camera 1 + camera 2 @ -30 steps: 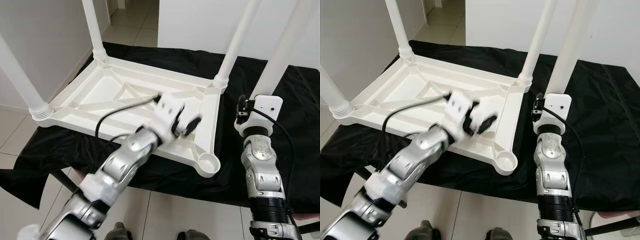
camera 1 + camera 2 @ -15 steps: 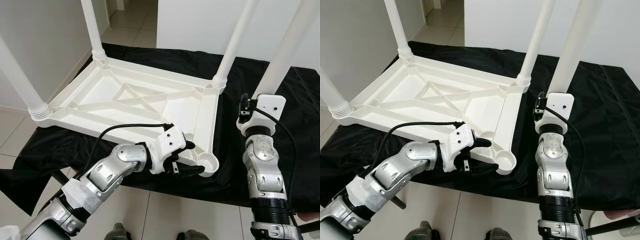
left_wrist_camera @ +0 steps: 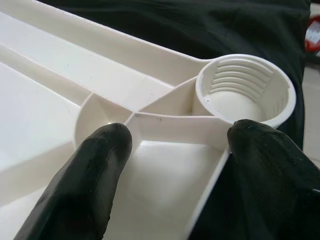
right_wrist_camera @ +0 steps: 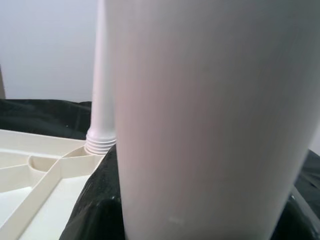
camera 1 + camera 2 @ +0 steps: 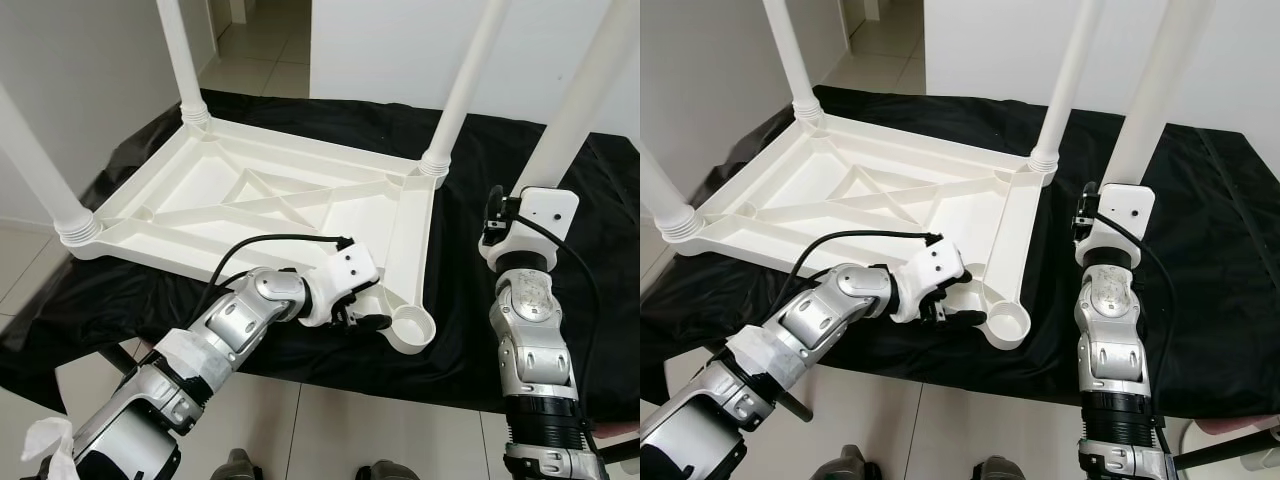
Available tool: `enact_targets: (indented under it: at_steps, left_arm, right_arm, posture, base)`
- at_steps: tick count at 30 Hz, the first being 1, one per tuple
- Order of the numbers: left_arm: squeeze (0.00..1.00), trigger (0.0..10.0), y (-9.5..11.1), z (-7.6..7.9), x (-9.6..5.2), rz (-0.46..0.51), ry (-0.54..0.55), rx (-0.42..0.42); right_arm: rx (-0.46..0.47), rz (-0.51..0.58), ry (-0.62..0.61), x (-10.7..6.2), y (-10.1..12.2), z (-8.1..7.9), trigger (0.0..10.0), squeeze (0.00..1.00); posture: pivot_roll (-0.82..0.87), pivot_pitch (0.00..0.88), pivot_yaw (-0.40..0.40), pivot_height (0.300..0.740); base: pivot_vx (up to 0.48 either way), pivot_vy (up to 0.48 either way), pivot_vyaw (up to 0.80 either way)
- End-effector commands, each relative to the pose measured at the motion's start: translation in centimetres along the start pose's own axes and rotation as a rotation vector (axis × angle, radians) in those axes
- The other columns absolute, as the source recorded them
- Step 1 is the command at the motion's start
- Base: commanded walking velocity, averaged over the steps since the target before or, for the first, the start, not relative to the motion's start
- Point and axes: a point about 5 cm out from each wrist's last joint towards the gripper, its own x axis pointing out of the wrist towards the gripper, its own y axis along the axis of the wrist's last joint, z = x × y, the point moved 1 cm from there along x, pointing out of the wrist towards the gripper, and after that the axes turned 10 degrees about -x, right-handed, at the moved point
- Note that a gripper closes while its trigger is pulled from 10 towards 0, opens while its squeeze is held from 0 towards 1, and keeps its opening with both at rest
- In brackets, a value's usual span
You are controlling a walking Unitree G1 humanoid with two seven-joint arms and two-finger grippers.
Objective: Building children table
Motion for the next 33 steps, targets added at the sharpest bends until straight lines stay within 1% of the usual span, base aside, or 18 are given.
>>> enact_targets:
  at_steps: [1,3,5,6,9,16,18,21,22,23,25,26,27,28,29,30,31,33]
  left_arm:
    - [0.00,10.0,-1.1,-1.2,-0.1,-0.050,0.161,0.044]
    - [0.00,10.0,-1.4,-0.8,0.0,-0.073,0.128,0.072]
    - [0.00,10.0,-1.4,-0.8,0.0,-0.073,0.128,0.072]
    - [0.00,10.0,-1.9,-0.1,0.0,-0.105,0.074,0.101]
    - [0.00,10.0,-2.3,0.5,0.1,-0.133,0.024,0.138]
    - [0.00,10.0,-2.2,0.9,0.4,-0.129,0.010,0.140]
    - [0.00,10.0,-1.9,1.4,1.2,-0.121,0.004,0.146]
    - [0.00,10.0,-1.9,1.7,1.5,-0.117,-0.001,0.153]
    - [0.00,10.0,-1.3,2.5,2.4,-0.095,-0.016,0.159]
    - [0.00,10.0,-1.0,2.8,2.8,-0.082,-0.019,0.158]
    - [0.00,10.0,-1.0,2.8,2.8,-0.082,-0.019,0.158]
    - [0.00,10.0,-0.7,3.0,3.2,-0.066,-0.016,0.157]
    - [0.00,10.0,-0.7,3.0,3.2,-0.066,-0.016,0.157]
    - [0.00,10.0,0.0,3.4,4.1,-0.042,0.000,0.158]
    - [0.00,10.0,0.4,3.5,4.5,-0.027,0.010,0.152]
    - [0.00,10.0,0.4,3.5,4.5,-0.027,0.010,0.152]
    - [0.00,10.0,0.9,3.6,5.1,-0.007,0.028,0.137]
    - [0.00,10.0,1.6,3.8,5.6,0.028,0.052,0.130]
  right_arm:
    - [-0.011,0.015,-0.018,0.0,0.4,0.5,10.0,0.00]
    - [-0.014,0.015,-0.024,0.0,0.4,0.6,10.0,0.00]
    - [-0.014,0.015,-0.024,0.0,0.4,0.6,10.0,0.00]
    - [-0.016,0.015,-0.024,-0.1,0.4,0.7,10.0,0.00]
    - [-0.018,0.014,-0.024,-0.1,0.4,0.6,10.0,0.00]
    - [-0.021,0.012,-0.021,-0.2,0.3,0.6,10.0,0.00]
    - [-0.025,0.012,-0.017,-0.1,0.3,0.5,10.0,0.00]
    - [-0.026,0.012,-0.016,-0.1,0.3,0.4,10.0,0.00]
    - [-0.026,0.014,-0.014,0.0,0.4,0.4,10.0,0.00]
    - [-0.027,0.015,-0.014,0.0,0.4,0.4,10.0,0.00]
    - [-0.027,0.015,-0.014,0.0,0.4,0.4,10.0,0.00]
    - [-0.027,0.015,-0.014,0.0,0.4,0.4,10.0,0.00]
    - [-0.027,0.015,-0.014,0.0,0.4,0.4,10.0,0.00]
    - [-0.026,0.013,-0.014,-0.1,0.4,0.3,10.0,0.00]
    - [-0.025,0.012,-0.013,-0.1,0.4,0.3,10.0,0.00]
    - [-0.025,0.012,-0.013,-0.1,0.4,0.3,10.0,0.00]
    - [-0.024,0.011,-0.012,-0.2,0.4,0.2,10.0,0.00]
    - [-0.024,0.011,-0.012,-0.3,0.4,0.1,10.0,0.00]
  posture:
    - [-0.02,0.000,0.007,0.740]
    - [-0.02,0.000,0.010,0.740]
    - [-0.02,0.000,0.010,0.740]
    - [-0.02,0.000,0.012,0.740]
    - [-0.02,0.000,0.012,0.740]
    - [-0.02,0.000,0.009,0.740]
    - [-0.02,0.000,0.009,0.740]
    - [-0.02,0.000,0.009,0.740]
    - [-0.02,0.000,0.010,0.740]
    - [-0.02,0.000,0.010,0.740]
    - [-0.02,0.000,0.010,0.740]
    - [-0.02,0.000,0.010,0.740]
    - [-0.02,0.000,0.010,0.740]
    - [-0.02,0.000,0.013,0.740]
    - [-0.03,0.000,0.014,0.740]
    - [-0.03,0.000,0.014,0.740]
    - [-0.03,0.000,0.014,0.740]
    - [-0.03,0.000,0.018,0.740]
  base:
    - [0.000,0.000,0.00]
    - [0.000,0.000,0.00]
    - [0.000,0.000,0.00]
    - [0.000,0.000,0.00]
    - [0.000,0.000,0.00]
    - [0.000,0.000,0.00]
    - [0.000,0.000,0.00]
    - [0.000,0.000,0.00]
    - [0.000,0.000,0.00]
    - [0.000,0.000,0.00]
    - [0.000,0.000,0.00]
    - [0.000,0.000,0.00]
    - [0.000,0.000,0.00]
    - [0.000,0.000,0.00]
    - [0.000,0.000,0.00]
    - [0.000,0.000,0.00]
    - [0.000,0.000,0.00]
    - [0.000,0.000,0.00]
